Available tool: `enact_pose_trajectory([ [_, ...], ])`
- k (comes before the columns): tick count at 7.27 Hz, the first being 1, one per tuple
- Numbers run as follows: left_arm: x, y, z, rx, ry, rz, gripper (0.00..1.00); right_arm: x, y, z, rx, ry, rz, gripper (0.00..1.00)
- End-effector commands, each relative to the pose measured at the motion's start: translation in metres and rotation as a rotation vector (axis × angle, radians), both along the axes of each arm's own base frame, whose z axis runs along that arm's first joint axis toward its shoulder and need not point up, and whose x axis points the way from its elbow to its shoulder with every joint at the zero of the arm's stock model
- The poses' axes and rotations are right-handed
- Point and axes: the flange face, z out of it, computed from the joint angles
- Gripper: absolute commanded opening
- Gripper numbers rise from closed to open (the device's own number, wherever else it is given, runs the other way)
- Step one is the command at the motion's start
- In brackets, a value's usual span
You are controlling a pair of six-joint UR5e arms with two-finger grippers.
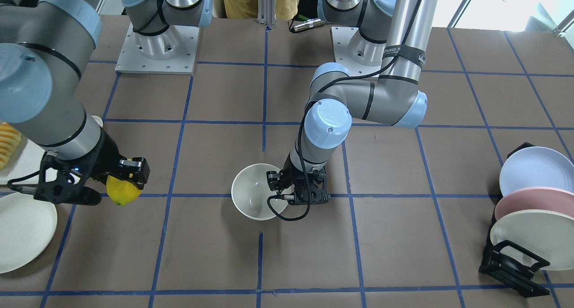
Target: Place bowl and put lemon in it
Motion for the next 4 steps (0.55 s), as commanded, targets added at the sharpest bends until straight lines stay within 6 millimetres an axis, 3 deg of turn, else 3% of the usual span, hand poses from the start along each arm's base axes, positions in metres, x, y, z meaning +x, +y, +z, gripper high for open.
enact_pose_trajectory([
  [1,0.01,0.003,0.069,-0.044,0.006,-0.006,1.0,0.066,0.008,-0.002,-0.044,-0.001,0.006,0.0],
  [2,0.019,0.009,0.106,-0.005,-0.035,-0.033,1.0,0.086,0.011,-0.01,-0.039,-0.001,-0.014,0.0],
  [3,0.04,0.014,0.142,0.02,-0.081,-0.086,1.0,0.112,0.012,-0.023,-0.043,-0.003,0.005,0.0],
  [4,0.081,0.019,0.17,0.066,-0.139,-0.145,1.0,0.14,0.015,-0.033,-0.058,-0.009,0.002,0.0],
])
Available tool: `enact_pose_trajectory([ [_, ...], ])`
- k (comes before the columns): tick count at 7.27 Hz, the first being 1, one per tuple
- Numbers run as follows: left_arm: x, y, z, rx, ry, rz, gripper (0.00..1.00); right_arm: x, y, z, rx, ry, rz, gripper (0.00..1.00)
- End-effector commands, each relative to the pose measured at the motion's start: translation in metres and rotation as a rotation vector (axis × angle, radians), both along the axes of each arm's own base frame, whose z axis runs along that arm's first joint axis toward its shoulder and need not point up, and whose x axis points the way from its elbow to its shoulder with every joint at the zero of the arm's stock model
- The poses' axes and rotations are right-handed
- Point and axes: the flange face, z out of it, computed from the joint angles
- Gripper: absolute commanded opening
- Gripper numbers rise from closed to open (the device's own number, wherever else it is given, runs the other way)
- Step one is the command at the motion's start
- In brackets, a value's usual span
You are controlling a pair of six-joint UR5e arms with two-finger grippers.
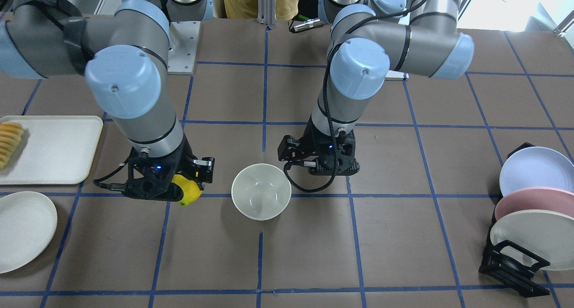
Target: Place bowl and put lemon in it
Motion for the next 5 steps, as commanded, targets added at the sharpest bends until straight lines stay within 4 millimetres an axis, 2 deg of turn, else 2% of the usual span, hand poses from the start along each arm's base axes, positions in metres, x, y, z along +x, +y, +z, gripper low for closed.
enact_pose_trajectory([
  [1,0.065,0.019,0.071,0.026,-0.068,-0.091,1.0,0.051,0.004,-0.027,-0.013,-0.006,-0.018,0.0],
  [2,0.072,0.035,0.096,0.009,-0.069,-0.082,1.0,0.065,0.005,-0.041,-0.016,-0.011,-0.032,0.0],
  [3,0.075,0.045,0.112,-0.012,-0.068,-0.077,1.0,0.082,0.01,-0.052,-0.007,-0.009,-0.018,0.0],
  [5,0.089,0.041,0.121,-0.023,-0.063,-0.062,1.0,0.12,0.017,-0.091,0.008,-0.006,-0.018,0.0],
])
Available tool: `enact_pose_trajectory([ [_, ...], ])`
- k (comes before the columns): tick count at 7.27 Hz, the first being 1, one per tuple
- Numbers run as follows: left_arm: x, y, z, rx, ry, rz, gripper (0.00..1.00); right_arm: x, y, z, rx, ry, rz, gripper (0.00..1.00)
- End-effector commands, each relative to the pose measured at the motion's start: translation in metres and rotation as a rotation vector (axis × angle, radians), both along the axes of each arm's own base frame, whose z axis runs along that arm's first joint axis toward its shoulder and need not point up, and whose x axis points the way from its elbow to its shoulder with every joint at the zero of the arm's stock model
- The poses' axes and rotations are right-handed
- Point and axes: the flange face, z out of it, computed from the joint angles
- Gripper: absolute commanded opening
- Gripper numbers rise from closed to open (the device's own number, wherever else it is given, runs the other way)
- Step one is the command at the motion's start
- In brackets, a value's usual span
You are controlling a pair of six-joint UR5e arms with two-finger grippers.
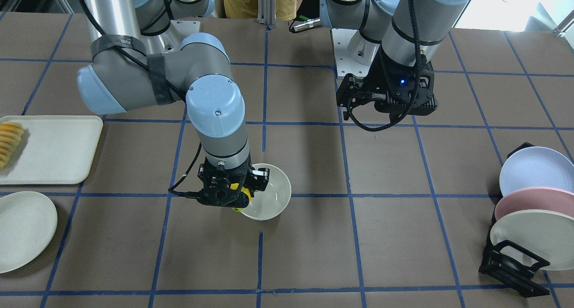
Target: Place bowl and put lemon in it
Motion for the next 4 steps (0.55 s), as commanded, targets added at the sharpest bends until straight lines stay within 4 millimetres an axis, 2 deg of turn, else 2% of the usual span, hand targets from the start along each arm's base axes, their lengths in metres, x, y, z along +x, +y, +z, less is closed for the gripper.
enact_pose_trajectory([
  [1,0.014,-0.003,0.022,0.004,-0.001,0.016,1.0,0.034,0.01,-0.033,0.019,0.005,0.018,0.0],
  [3,0.011,-0.01,0.018,0.05,-0.003,0.012,1.0,0.03,0.022,-0.061,0.071,0.024,0.018,0.0],
  [4,0.011,-0.01,0.015,0.056,-0.004,0.012,1.0,0.03,0.023,-0.066,0.057,0.018,0.02,0.0],
])
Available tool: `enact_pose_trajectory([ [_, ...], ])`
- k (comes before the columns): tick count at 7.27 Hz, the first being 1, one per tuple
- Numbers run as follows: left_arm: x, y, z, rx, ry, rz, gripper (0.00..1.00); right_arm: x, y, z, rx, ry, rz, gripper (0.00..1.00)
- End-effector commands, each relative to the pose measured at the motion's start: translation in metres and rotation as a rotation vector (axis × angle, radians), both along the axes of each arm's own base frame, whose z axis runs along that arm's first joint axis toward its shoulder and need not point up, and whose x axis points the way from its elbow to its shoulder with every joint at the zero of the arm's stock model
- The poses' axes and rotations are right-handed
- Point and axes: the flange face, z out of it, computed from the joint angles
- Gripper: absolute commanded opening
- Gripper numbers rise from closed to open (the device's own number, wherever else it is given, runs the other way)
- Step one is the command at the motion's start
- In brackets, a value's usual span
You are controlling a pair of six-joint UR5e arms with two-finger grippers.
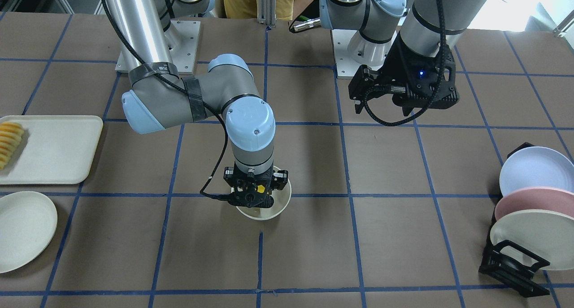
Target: Place bowl and put lemon in it
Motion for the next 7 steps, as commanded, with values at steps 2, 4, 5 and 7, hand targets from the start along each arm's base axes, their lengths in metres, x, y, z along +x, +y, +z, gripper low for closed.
enact_pose_trajectory([
  [2,-0.001,0.002,-0.001,0.008,0.0,-0.002,1.0,0.004,-0.003,-0.032,-0.001,-0.021,0.001,0.08],
  [4,-0.002,0.005,0.003,-0.001,-0.003,-0.006,1.0,0.007,-0.002,-0.039,0.018,-0.044,0.001,0.23],
  [5,-0.001,0.004,0.001,0.0,-0.003,-0.005,1.0,0.006,-0.001,-0.043,0.024,-0.038,0.001,0.64],
  [7,-0.002,0.003,0.0,0.002,-0.002,-0.005,1.0,0.001,0.002,-0.039,0.018,-0.026,0.0,1.0],
])
